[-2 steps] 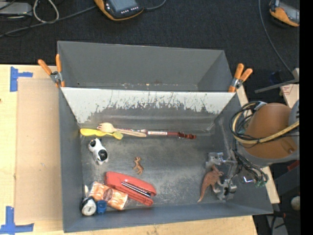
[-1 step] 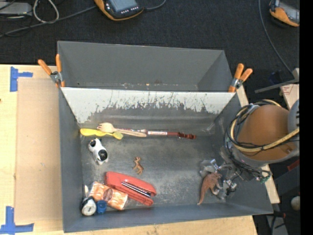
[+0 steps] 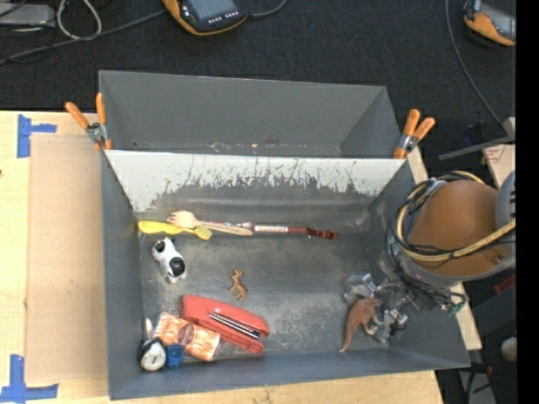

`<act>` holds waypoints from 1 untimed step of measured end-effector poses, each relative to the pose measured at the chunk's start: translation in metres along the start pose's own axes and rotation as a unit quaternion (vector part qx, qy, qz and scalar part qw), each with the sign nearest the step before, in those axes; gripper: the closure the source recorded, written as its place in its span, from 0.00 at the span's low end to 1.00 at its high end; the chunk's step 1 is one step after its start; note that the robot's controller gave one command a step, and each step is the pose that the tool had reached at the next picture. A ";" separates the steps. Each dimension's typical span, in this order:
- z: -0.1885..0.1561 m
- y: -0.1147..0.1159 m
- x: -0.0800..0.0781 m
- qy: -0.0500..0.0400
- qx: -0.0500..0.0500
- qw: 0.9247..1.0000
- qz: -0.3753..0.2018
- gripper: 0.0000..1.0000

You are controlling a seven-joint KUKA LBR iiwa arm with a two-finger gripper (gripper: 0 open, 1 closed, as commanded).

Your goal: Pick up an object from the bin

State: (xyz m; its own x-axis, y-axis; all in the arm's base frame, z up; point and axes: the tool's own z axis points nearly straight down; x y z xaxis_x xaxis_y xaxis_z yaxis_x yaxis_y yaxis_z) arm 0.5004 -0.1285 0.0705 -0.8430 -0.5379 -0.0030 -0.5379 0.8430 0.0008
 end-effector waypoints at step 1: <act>-0.015 0.002 0.000 0.001 -0.002 1.000 0.000 1.00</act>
Offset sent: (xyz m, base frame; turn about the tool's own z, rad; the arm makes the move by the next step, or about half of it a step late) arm -0.0014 0.0013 0.0438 -0.0009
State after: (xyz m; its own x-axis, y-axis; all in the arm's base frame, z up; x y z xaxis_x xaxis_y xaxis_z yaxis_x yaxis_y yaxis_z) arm 0.4992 -0.1271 0.0852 -0.8426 -0.5385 -0.0004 -0.5385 0.8426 0.0046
